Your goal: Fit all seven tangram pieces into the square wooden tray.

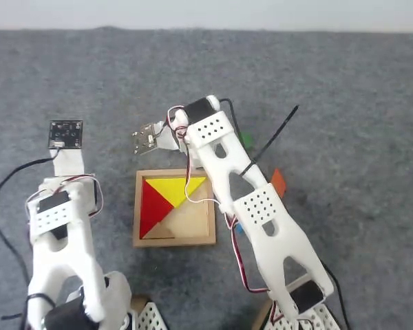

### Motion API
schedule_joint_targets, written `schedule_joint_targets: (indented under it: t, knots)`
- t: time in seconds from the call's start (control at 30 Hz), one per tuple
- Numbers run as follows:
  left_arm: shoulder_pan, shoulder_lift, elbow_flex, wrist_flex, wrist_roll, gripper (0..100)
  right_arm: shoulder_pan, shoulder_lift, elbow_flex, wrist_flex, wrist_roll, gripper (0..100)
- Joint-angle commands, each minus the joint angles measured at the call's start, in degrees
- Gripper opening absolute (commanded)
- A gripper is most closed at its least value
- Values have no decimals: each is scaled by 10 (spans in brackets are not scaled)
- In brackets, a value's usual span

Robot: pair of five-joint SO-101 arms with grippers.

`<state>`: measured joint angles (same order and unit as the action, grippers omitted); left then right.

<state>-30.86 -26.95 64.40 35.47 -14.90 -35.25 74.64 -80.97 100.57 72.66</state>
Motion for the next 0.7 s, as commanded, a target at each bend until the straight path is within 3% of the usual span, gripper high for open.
schedule_joint_targets:
  t: [0.0, 0.13, 0.27, 0.5, 0.6, 0.67]
  knots:
    - [1, 1, -2, -10, 5, 15, 0, -46, -5, 25, 16, 255]
    - [1, 1, -2, -10, 5, 15, 0, -46, -5, 23, 10, 252]
    - [1, 1, -2, -10, 5, 15, -1, -46, -11, 17, -58, 252]
    - [0, 1, -2, -10, 5, 15, -2, -49, -11, -22, -112, 240]
    - [0, 1, -2, -10, 5, 15, -6, -52, -25, -5, -115, 175]
    - [0, 0, -2, -10, 5, 15, -6, -54, -45, 24, -117, 185]
